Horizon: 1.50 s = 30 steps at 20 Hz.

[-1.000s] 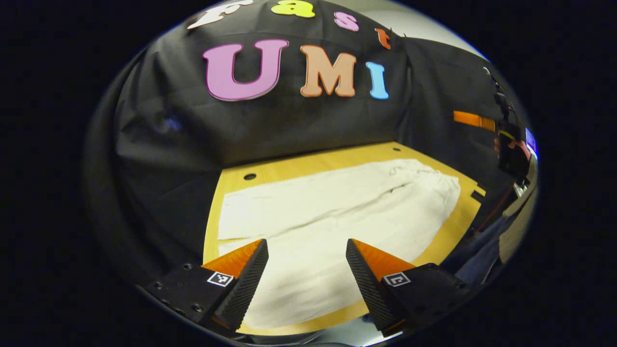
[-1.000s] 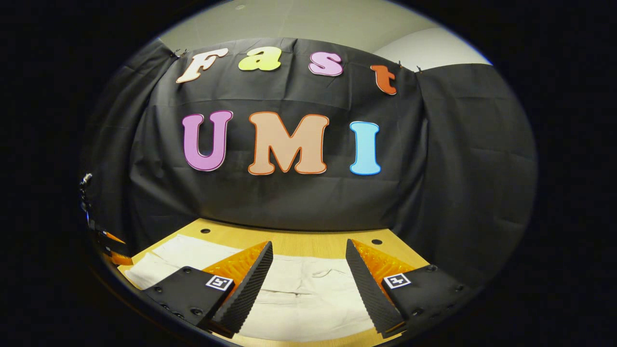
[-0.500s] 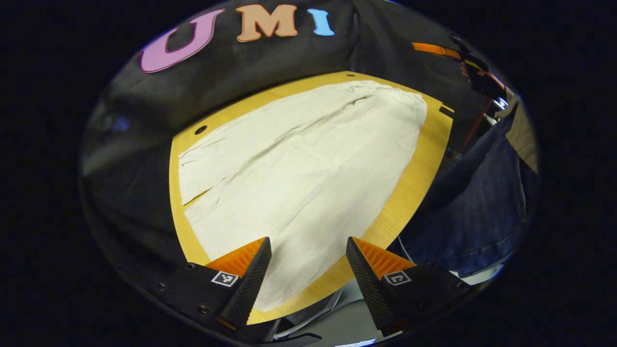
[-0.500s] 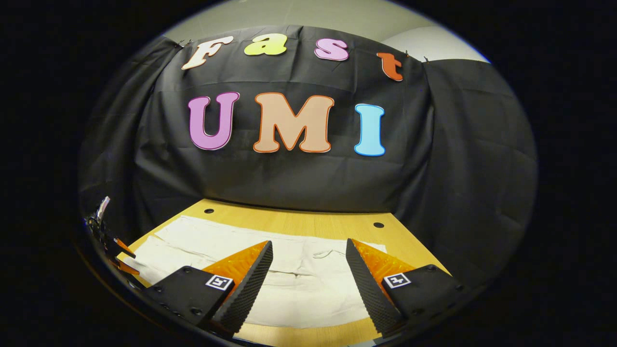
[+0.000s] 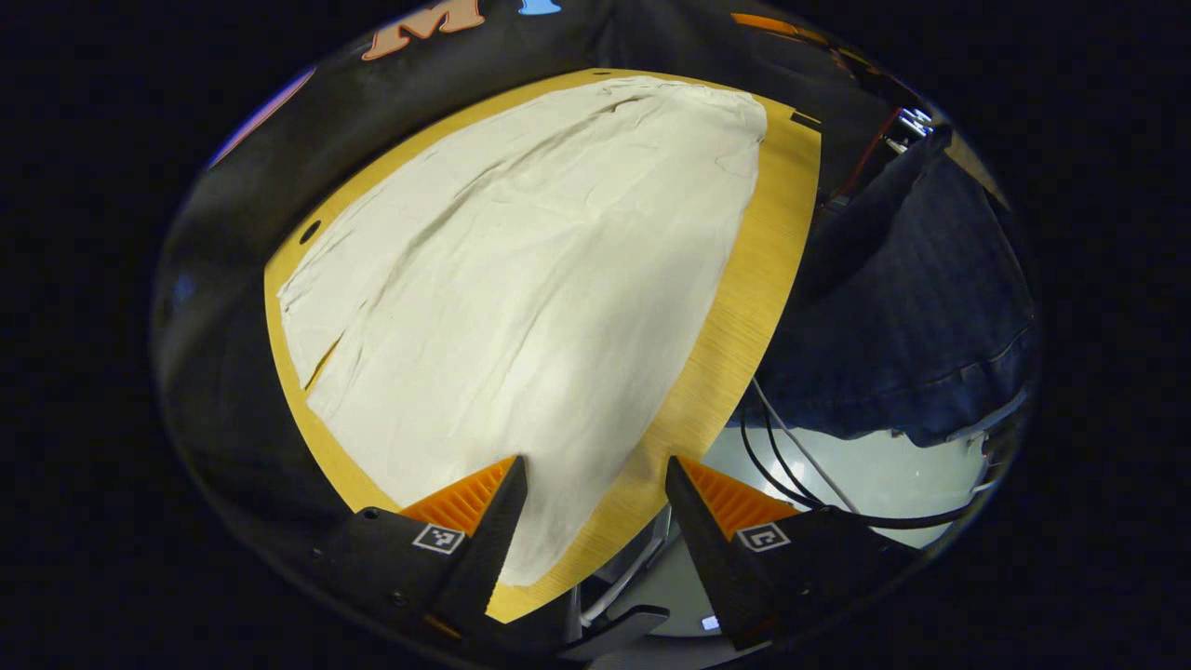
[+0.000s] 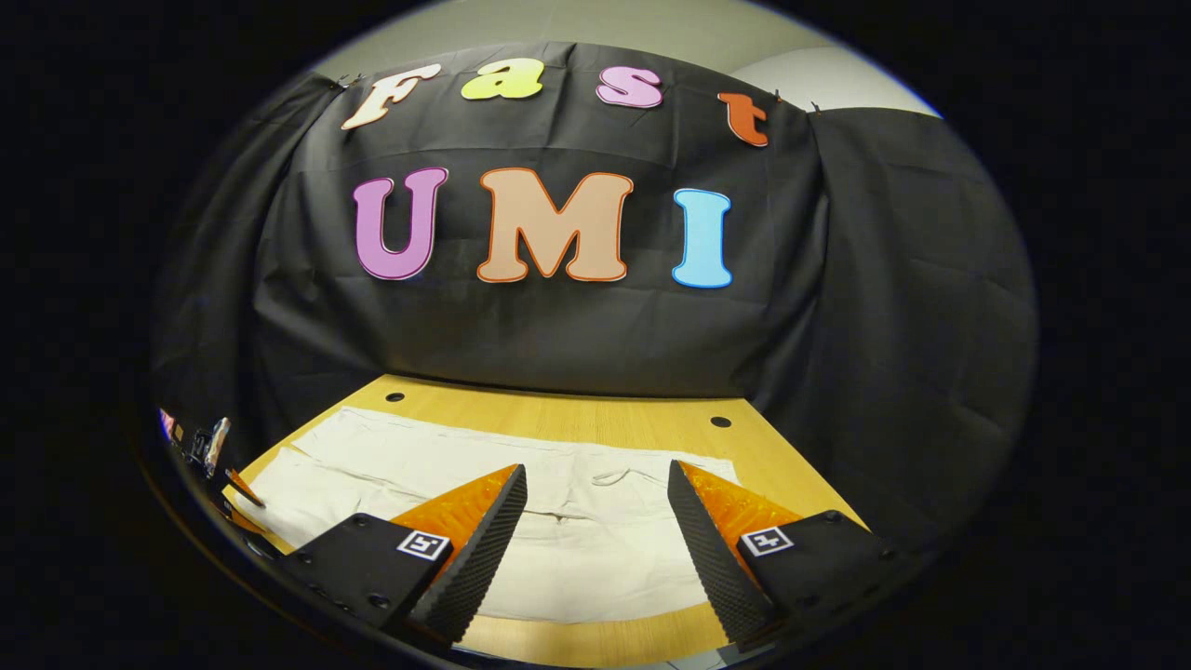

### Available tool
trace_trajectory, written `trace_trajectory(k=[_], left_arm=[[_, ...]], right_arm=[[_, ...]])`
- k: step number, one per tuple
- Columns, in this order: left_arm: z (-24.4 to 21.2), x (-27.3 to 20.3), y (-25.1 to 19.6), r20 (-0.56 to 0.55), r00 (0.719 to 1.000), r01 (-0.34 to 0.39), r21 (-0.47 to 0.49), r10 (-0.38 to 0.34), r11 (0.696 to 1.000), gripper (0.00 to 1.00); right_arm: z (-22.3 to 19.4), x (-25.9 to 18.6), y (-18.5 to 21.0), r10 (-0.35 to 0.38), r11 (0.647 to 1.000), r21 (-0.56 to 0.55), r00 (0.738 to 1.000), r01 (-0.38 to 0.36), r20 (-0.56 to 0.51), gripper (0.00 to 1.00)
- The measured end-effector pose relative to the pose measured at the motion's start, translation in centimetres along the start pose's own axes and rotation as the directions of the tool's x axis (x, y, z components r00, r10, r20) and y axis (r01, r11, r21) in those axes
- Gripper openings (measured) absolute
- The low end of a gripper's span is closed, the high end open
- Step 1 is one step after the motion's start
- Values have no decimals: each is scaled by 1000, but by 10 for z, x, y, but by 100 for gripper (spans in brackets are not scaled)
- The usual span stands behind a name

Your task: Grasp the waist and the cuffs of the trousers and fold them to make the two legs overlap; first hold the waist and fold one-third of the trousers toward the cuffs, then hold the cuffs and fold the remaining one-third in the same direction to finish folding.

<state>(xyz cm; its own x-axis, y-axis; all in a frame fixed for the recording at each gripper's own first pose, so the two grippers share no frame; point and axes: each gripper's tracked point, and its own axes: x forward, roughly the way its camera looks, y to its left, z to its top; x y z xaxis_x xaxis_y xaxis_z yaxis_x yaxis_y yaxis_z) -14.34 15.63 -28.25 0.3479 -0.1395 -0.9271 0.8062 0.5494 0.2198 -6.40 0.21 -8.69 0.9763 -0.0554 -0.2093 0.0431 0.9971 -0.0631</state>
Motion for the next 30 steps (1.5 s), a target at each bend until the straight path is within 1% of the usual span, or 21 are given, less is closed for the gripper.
trace_trajectory(k=[4, 6, 9, 13, 15, 18, 20, 21, 23, 24, 25, 26, 28, 29, 30], left_arm=[[-8, 4, 4, -49, 999, 12, 10, -12, 1000, 89], [-8, 7, 5, -64, 998, 22, -5, -22, 1000, 88], [-10, 8, 4, -94, 994, 59, -50, -64, 997, 87], [-8, 8, 5, -125, 989, 72, -12, -73, 997, 86], [-8, 9, 5, -146, 986, 72, -14, -74, 997, 85], [-7, 9, 6, -181, 981, 72, -9, -72, 997, 80], [-3, 14, 8, -201, 977, 69, -7, -69, 998, 65], [-1, 13, 9, -202, 977, 64, -3, -64, 998, 50], [2, 12, 10, -221, 974, 52, 7, -49, 999, 29], [4, 13, 12, -226, 973, 44, 9, -41, 999, 23], [2, 13, 12, -241, 970, 43, 7, -40, 999, 13], [4, 13, 12, -241, 970, 46, 1, -44, 999, 12], [4, 15, 16, -250, 967, 44, -19, -47, 999, 8], [4, 15, 16, -253, 966, 47, -29, -53, 998, 3], [4, 15, 17, -260, 964, 51, -38, -59, 998, 3]], right_arm=[[-4, 1, -2, 4, 1000, -11, 1000, -4, -8, 98], [-2, 3, -2, 14, 1000, 0, 1000, -14, -8, 98], [-5, 6, -3, 36, 999, 20, 999, -35, -21, 98], [-8, 14, -9, 42, 999, 19, 998, -42, -36, 98], [-9, 17, -11, 51, 998, 24, 998, -50, -42, 98], [-10, 24, -9, 82, 997, 17, 995, -82, -50, 98], [-9, 27, -9, 113, 994, 10, 992, -113, -55, 98], [-7, 30, -10, 122, 992, 1, 991, -123, -54, 98], [-6, 34, -12, 137, 990, -13, 989, -138, -53, 98], [-7, 36, -14, 147, 989, -16, 988, -148, -55, 98], [-9, 39, -16, 158, 987, -20, 986, -159, -61, 98], [-11, 43, -19, 167, 985, -30, 983, -169, -71, 98], [-25, 47, -29, 184, 979, -69, 977, -192, -105, 98], [-35, 50, -37, 186, 974, -106, 974, -200, -130, 98], [-46, 52, -46, 186, 966, -150, 970, -210, -160, 98]])
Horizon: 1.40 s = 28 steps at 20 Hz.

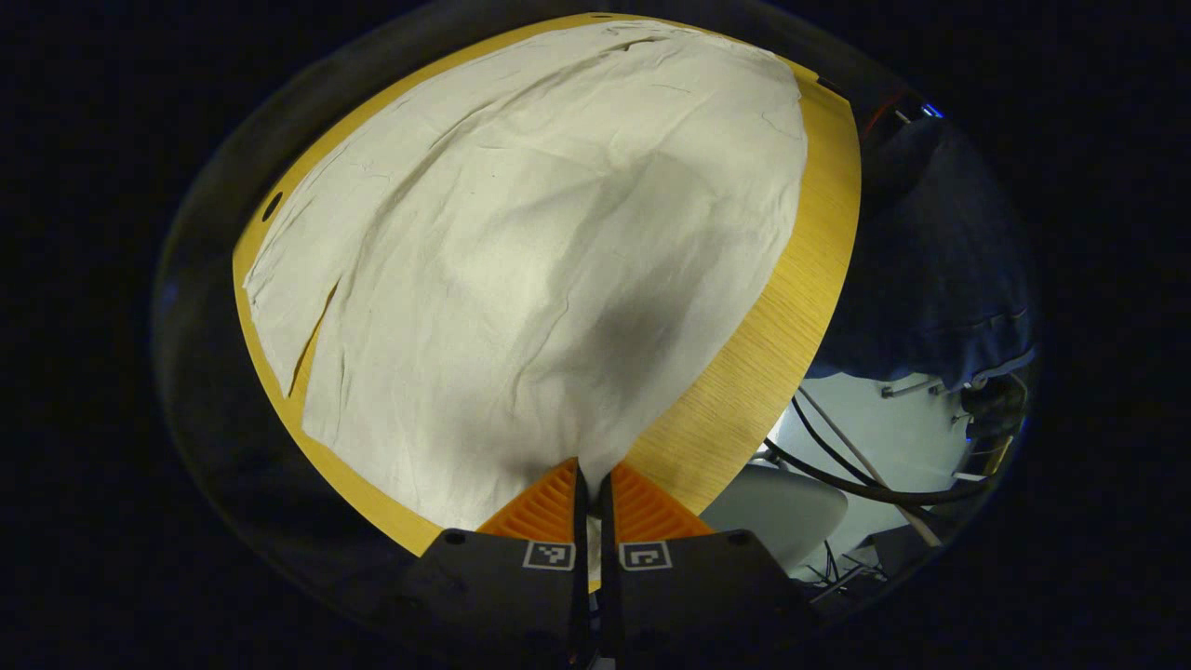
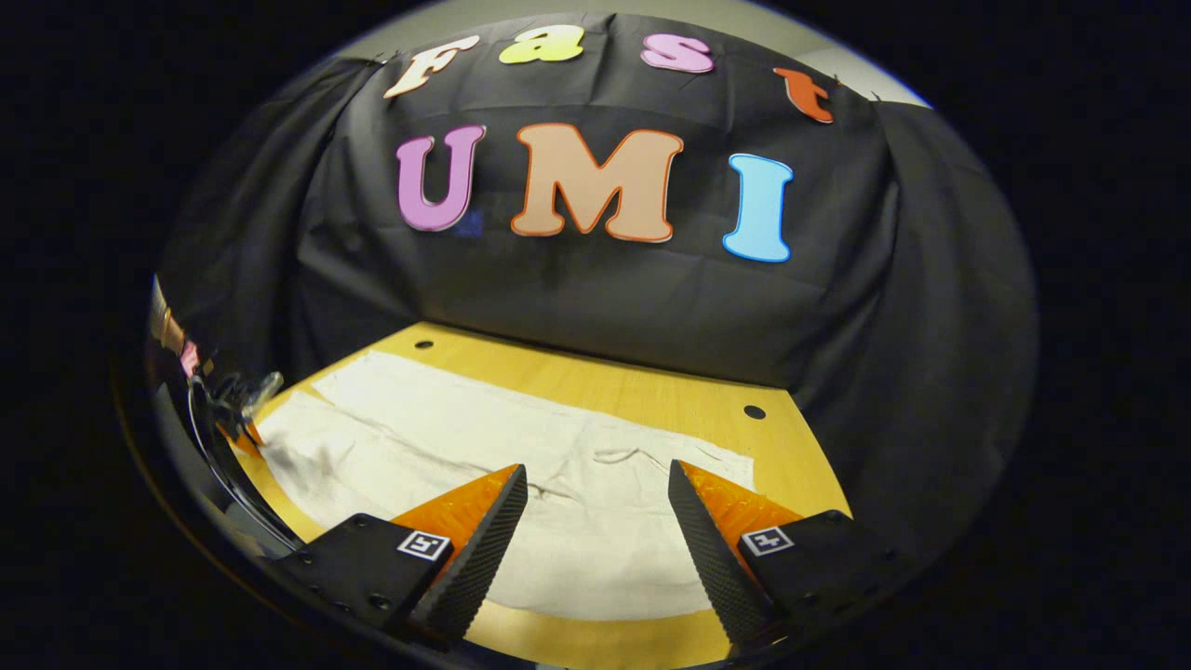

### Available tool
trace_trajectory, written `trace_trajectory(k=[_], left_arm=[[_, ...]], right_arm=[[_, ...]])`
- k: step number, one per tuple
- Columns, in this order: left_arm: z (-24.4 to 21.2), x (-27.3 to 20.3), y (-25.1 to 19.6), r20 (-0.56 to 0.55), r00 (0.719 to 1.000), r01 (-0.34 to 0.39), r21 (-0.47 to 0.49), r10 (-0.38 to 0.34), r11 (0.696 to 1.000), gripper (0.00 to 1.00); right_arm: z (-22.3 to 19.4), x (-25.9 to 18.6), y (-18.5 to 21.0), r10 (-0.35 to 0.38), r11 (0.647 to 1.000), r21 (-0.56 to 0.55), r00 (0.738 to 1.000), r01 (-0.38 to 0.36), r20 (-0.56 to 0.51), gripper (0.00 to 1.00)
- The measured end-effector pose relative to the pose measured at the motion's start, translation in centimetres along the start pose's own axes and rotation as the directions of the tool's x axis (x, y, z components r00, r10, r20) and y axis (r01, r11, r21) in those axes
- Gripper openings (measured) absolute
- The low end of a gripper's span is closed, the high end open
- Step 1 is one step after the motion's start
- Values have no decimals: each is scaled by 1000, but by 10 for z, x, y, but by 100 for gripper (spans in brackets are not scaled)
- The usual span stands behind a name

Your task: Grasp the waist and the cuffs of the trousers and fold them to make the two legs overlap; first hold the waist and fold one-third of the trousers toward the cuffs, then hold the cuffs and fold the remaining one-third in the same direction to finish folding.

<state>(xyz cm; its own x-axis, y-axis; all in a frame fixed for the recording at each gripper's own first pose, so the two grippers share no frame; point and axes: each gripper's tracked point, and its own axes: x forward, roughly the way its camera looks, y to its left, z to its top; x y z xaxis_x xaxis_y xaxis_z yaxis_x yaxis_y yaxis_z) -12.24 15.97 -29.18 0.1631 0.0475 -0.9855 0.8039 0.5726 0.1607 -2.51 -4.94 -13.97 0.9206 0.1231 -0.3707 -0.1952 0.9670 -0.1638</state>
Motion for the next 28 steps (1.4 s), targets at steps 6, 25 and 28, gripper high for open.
trace_trajectory(k=[6, 25, 28], left_arm=[[1, 1, 0, -51, 998, 22, -41, -24, 999, 2], [1, 5, 3, -89, 995, 34, -104, -44, 994, 2], [2, 5, 3, -94, 995, 21, -101, -30, 995, 2]], right_arm=[[-72, 10, -33, 51, 965, -243, 982, -95, -181, 98], [-244, 19, -82, 153, 701, -365, 629, -613, -763, 95], [-253, 24, -84, 153, 686, -336, 581, -645, -800, 89]])
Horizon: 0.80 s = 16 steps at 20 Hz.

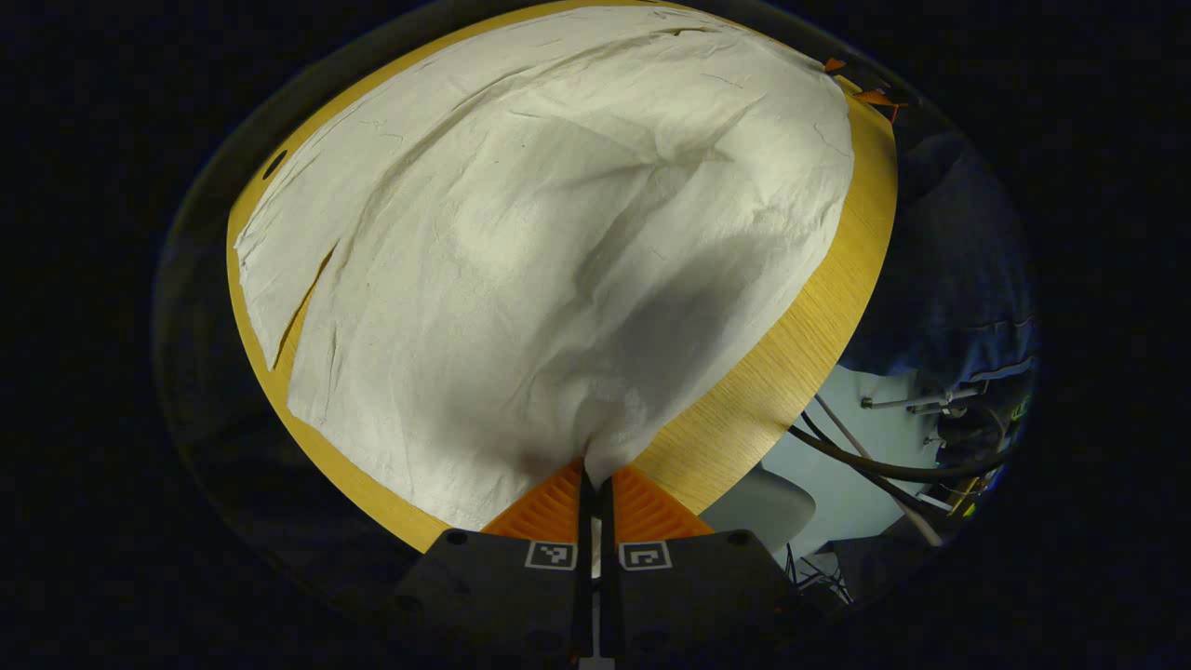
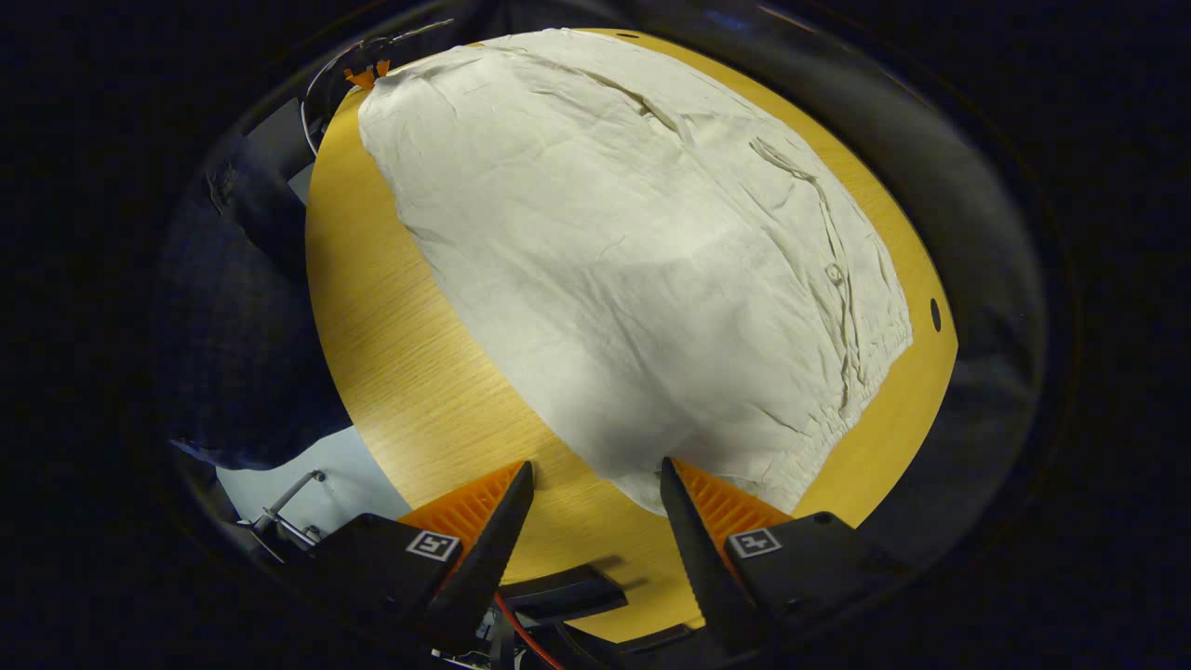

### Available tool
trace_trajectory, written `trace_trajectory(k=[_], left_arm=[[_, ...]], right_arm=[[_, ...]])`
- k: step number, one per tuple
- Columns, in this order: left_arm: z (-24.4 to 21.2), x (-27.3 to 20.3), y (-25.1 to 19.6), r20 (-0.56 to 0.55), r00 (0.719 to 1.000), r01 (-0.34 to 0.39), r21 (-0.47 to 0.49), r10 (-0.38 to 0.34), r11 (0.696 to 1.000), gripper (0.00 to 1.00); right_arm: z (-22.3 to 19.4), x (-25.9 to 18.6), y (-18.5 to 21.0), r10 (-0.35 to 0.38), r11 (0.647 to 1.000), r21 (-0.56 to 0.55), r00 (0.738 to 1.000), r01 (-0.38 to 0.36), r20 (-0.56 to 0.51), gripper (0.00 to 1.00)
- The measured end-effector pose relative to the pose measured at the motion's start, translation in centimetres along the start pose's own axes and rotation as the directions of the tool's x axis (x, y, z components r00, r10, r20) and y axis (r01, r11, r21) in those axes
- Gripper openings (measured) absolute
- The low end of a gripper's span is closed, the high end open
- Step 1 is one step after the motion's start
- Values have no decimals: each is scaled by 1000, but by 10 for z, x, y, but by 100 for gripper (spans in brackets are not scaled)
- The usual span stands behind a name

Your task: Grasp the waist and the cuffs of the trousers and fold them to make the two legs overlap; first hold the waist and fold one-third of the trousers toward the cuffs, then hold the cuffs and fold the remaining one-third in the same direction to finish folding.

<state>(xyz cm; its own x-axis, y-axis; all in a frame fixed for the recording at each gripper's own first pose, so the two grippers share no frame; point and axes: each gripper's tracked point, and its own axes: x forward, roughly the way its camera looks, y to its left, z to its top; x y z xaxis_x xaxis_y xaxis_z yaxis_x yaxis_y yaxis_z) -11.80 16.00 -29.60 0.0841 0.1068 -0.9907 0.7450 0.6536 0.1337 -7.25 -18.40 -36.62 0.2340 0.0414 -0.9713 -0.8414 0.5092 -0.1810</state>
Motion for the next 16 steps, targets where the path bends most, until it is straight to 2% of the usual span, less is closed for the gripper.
trace_trajectory(k=[6, 7, 9, 10, 11, 12, 14, 16], left_arm=[[0, 1, 0, -1, 1000, -5, -7, 5, 1000, 2], [0, 1, 0, 0, 1000, -4, -11, 4, 1000, 2], [0, 1, 0, 4, 1000, -6, -10, 6, 1000, 2], [0, 1, 0, 5, 1000, -7, -9, 7, 1000, 2], [1, 1, 0, 6, 1000, -7, -9, 7, 1000, 2], [1, 2, 0, 5, 1000, -5, -10, 5, 1000, 2], [2, 1, -1, 5, 1000, -3, -14, 3, 1000, 2], [2, 1, 0, 9, 1000, -4, -16, 4, 1000, 2]], right_arm=[[1, 6, 3, 83, 997, -2, 995, -83, -52, 85], [1, 6, 3, 84, 996, -4, 994, -84, -70, 81], [1, 6, 2, 77, 997, 3, 992, -77, -101, 85], [0, 6, 2, 74, 997, 17, 991, -73, -114, 81], [0, 6, -1, 70, 997, 34, 990, -67, -123, 83], [1, 7, -5, 60, 997, 55, 990, -54, -127, 70], [3, 9, -15, 44, 996, 87, 991, -33, -123, 39], [6, 7, -17, 26, 997, 78, 993, -16, -118, 27]])
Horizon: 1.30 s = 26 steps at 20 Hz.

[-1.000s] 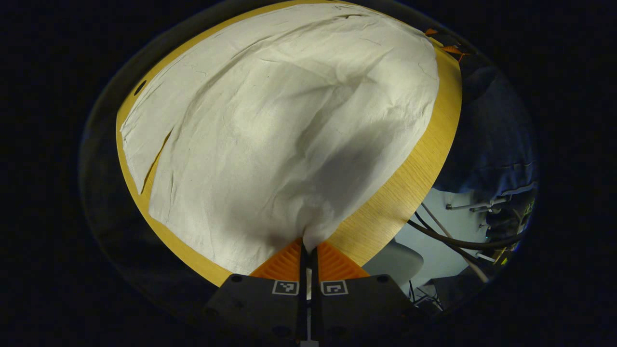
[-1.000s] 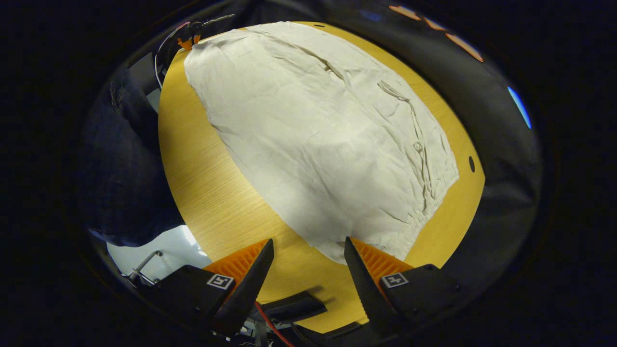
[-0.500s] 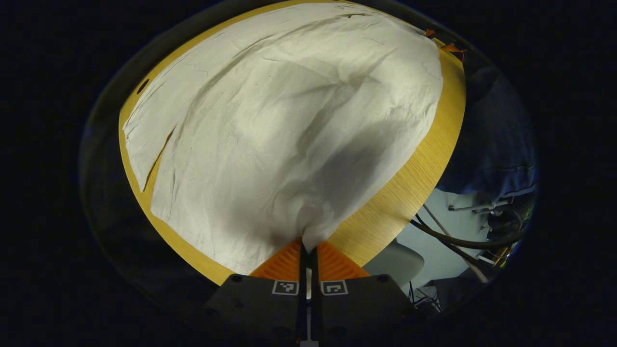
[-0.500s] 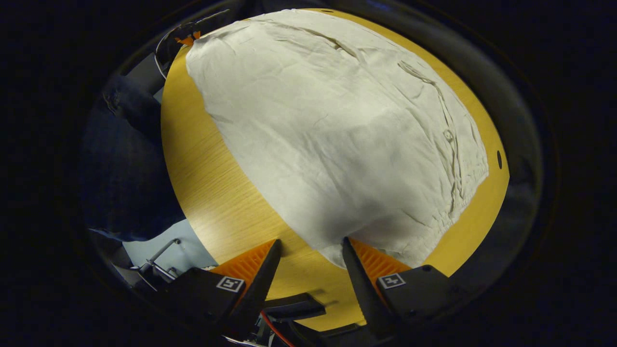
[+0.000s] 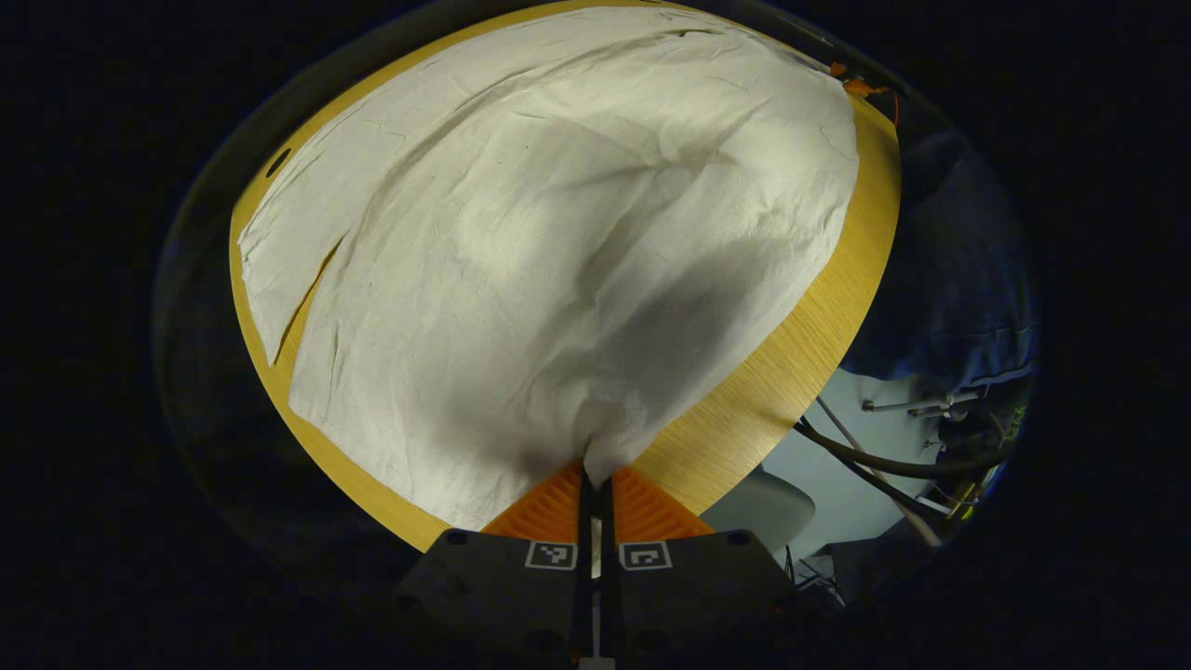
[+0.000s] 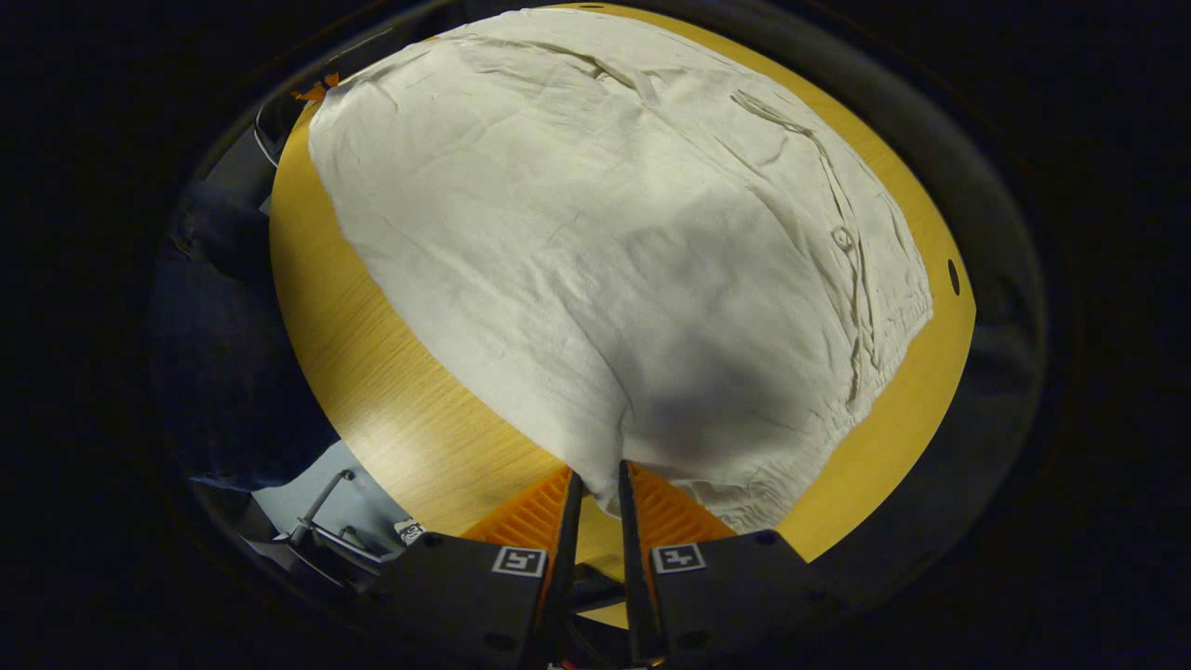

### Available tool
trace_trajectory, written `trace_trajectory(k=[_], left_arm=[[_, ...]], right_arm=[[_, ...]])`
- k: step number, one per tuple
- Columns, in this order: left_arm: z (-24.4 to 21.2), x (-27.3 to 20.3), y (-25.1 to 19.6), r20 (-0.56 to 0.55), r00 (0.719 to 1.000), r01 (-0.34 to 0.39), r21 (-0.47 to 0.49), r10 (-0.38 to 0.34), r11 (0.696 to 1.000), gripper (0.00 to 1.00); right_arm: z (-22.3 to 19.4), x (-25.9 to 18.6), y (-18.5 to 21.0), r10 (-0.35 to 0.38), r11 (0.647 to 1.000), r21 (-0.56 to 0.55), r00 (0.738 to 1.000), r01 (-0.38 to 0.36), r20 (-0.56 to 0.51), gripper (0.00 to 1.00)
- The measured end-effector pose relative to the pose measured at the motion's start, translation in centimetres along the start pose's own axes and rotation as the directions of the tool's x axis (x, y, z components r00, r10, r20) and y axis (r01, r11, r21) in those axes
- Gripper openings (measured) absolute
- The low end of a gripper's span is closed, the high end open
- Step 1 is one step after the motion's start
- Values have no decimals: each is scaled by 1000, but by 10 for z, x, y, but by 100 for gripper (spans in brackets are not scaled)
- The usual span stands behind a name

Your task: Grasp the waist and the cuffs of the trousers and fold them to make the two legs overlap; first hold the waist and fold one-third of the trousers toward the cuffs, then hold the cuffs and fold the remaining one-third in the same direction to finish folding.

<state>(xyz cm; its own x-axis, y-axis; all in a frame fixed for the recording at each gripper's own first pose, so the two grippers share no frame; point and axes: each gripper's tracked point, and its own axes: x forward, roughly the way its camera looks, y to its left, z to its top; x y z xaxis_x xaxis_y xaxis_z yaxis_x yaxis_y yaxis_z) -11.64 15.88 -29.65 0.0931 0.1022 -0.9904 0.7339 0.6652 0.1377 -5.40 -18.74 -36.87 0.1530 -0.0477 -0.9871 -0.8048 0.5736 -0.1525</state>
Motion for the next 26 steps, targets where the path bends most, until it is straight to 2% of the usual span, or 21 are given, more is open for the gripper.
trace_trajectory(k=[4, 7, 8, 11, 12, 13, 14, 17, 18, 20, 23, 26], left_arm=[[0, -1, 0, 7, 1000, 6, -3, -5, 1000, 2], [0, 0, 1, 13, 1000, 15, -20, -15, 1000, 2], [0, 1, 1, 18, 1000, 17, -24, -16, 1000, 2], [1, -1, 1, 33, 999, 12, -33, -11, 999, 2], [1, -1, 1, 39, 999, 5, -44, -3, 999, 2], [0, -1, 1, 52, 999, -5, -59, 8, 998, 2], [1, -1, 2, 69, 997, -17, -75, 22, 997, 2], [0, -3, 3, 132, 989, -48, -152, 68, 987, 0], [0, -4, 4, 144, 986, -56, -192, 84, 980, 0], [4, -7, 15, 174, 972, -109, -264, 159, 958, 0], [28, -29, 37, 230, 938, -176, -328, 259, 928, 0], [62, -66, 71, 294, 887, -223, -405, 357, 887, 0]], right_arm=[[1, 1, 1, -21, 1000, -20, 1000, 21, 3, 15], [0, 0, 0, -36, 999, -6, 999, 37, 15, 11], [-1, 0, -1, -48, 999, 17, 999, 47, 16, 6], [-1, -2, -3, -86, 991, 106, 995, 81, 44, 6], [0, -3, -4, -111, 983, 156, 992, 100, 63, 2], [0, -5, -5, -140, 971, 208, 986, 120, 86, 7], [0, -5, -5, -170, 956, 259, 980, 138, 105, 6], [4, -8, -5, -240, 920, 353, 958, 173, 156, 6], [6, -11, -5, -265, 909, 373, 948, 186, 174, 3], [12, -15, -9, -303, 891, 407, 929, 199, 210, 0], [22, -35, -18, -356, 867, 447, 901, 220, 247, 3], [39, -58, -36, -404, 826, 519, 872, 218, 277, 2]])
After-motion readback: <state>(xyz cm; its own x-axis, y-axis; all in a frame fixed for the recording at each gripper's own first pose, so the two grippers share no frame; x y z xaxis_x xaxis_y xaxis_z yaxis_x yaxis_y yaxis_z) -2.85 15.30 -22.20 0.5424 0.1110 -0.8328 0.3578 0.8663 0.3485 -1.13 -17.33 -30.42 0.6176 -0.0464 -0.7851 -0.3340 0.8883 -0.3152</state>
